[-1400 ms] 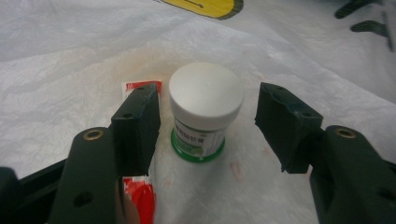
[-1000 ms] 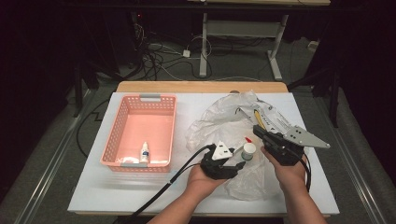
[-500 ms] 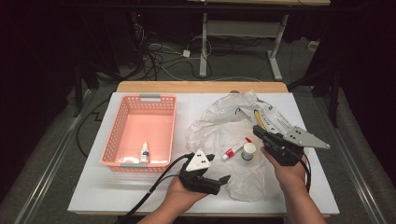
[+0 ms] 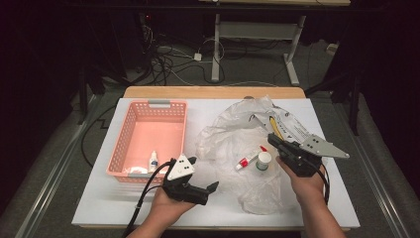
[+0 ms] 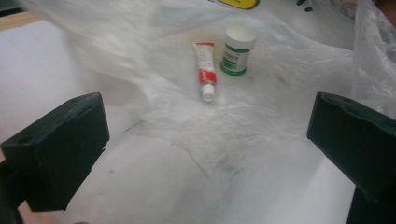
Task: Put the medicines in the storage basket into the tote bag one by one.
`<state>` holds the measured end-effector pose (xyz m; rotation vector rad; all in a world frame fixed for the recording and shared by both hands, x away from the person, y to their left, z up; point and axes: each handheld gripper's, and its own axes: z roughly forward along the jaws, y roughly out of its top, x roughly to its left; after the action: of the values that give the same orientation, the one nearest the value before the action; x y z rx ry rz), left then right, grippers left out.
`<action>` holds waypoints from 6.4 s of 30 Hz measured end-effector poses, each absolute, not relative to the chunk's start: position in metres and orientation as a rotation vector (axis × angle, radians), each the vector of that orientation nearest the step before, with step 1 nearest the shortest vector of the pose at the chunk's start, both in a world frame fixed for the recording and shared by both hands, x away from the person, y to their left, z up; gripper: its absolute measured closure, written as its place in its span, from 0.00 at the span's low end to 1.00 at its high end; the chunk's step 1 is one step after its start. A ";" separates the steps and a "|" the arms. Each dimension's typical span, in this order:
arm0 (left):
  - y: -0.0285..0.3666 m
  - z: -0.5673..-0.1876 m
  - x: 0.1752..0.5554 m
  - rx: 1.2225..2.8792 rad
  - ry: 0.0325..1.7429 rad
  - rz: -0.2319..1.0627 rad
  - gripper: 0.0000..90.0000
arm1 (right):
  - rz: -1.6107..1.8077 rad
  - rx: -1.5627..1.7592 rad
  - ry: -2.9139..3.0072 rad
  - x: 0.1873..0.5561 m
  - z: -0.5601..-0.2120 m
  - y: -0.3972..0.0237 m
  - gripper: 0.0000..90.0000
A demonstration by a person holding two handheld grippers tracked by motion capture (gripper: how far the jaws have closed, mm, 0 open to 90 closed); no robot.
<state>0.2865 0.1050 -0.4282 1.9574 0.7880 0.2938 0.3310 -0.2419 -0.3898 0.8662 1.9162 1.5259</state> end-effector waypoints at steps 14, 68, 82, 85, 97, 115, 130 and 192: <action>0.157 -0.426 0.306 1.928 0.973 0.364 0.00 | 1.530 0.863 1.911 0.331 -0.389 -0.245 1.00; 0.229 -0.425 0.387 2.222 1.517 0.097 0.17 | 1.549 0.886 1.880 0.329 -0.385 -0.253 1.00; 0.218 -0.440 0.403 2.398 1.583 -0.137 0.39 | 1.541 0.887 1.895 0.331 -0.388 -0.251 1.00; 0.218 -0.443 0.406 2.413 1.600 -0.193 0.44 | 1.537 0.883 1.899 0.331 -0.388 -0.251 1.00; 0.210 -0.446 0.407 2.512 1.580 -0.171 0.61 | 1.537 0.895 1.904 0.330 -0.389 -0.250 1.00; 0.210 -0.436 0.393 2.462 1.463 -0.003 0.65 | 1.531 0.884 1.904 0.331 -0.389 -0.249 1.00; 0.212 -0.426 0.364 2.285 1.267 0.243 0.65 | 1.531 0.884 1.903 0.330 -0.390 -0.249 1.00; 0.045 -0.419 0.301 2.015 0.667 0.277 0.65 | 1.540 0.868 1.912 0.328 -0.389 -0.244 1.00</action>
<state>0.3015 0.0455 -0.4186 2.0153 0.6667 0.2767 0.3284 -0.2443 -0.3888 0.8684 1.9118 1.5398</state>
